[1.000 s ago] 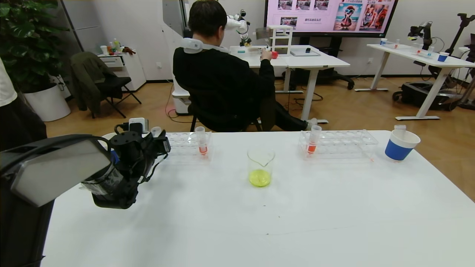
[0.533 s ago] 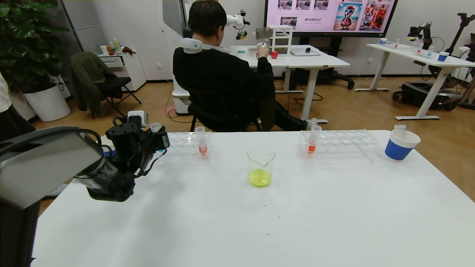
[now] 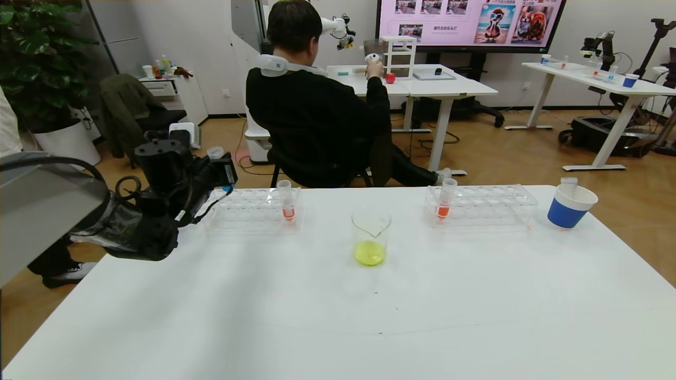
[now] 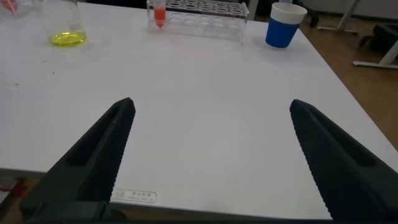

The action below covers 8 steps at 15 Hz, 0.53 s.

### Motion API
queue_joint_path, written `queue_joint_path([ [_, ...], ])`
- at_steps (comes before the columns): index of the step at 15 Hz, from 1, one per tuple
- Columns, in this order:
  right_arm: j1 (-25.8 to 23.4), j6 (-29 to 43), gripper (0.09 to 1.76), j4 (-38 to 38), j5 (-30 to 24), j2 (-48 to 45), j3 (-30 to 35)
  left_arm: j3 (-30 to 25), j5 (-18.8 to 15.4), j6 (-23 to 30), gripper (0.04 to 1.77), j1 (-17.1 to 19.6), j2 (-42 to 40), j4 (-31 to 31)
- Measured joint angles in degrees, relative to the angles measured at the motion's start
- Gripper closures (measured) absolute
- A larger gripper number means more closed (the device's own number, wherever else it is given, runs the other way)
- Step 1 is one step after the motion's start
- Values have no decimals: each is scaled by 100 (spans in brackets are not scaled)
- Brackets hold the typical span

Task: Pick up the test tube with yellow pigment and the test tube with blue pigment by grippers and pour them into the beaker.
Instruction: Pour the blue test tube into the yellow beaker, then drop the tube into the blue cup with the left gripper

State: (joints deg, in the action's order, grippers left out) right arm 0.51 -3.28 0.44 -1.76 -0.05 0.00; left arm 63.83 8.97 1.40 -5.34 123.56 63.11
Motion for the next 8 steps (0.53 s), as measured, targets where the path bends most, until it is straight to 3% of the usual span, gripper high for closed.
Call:
queue_joint_path([
  [5,0,0,11,0,5,0,0,456,-151,-39,129,-152,-391,-1063],
  [8,-2,0,11,0,2,0,0,879,-818,-200,129,-562,-617,-1701],
])
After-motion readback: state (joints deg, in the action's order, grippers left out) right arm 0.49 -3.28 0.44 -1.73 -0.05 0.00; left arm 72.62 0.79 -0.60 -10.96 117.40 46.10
